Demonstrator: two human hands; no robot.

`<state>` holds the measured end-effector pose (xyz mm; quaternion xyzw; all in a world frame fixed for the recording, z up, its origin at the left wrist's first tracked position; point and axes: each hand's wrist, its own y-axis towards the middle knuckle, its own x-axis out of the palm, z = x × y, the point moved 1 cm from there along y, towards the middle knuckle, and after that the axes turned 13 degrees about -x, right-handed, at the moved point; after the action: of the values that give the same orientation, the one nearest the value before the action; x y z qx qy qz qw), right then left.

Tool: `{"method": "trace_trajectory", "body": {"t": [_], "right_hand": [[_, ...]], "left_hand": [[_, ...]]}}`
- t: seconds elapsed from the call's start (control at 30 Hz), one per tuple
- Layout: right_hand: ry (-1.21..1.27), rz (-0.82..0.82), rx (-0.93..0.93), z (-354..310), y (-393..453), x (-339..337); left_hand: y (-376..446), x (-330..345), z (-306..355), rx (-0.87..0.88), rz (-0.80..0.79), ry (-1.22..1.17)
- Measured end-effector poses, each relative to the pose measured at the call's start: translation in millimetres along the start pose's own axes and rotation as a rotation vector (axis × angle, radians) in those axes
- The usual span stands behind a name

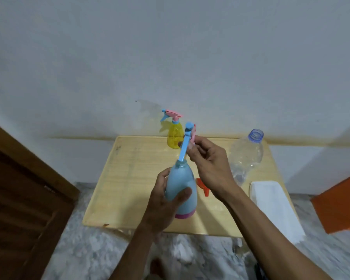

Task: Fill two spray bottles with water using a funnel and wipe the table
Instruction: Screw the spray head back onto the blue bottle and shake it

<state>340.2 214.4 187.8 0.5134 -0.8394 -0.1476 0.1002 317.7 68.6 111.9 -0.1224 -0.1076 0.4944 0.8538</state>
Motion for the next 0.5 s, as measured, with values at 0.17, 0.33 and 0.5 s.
{"method": "trace_trajectory", "body": {"t": [0.17,0.33,0.5], "right_hand": [[0.044,-0.102,0.046,3.9,-5.6,5.7],[0.064,-0.123,0.016,-1.5,6.0,21.0],[0.094,-0.018,0.016,1.5,10.4,48.7]], "left_hand": [[3.3,-7.1,13.1,0.002,-0.064,-0.059],[6.7,-24.7,24.2,0.053,-0.073,-0.019],[12.1,-45.8,34.3,0.078,-0.070,0.001]]}}
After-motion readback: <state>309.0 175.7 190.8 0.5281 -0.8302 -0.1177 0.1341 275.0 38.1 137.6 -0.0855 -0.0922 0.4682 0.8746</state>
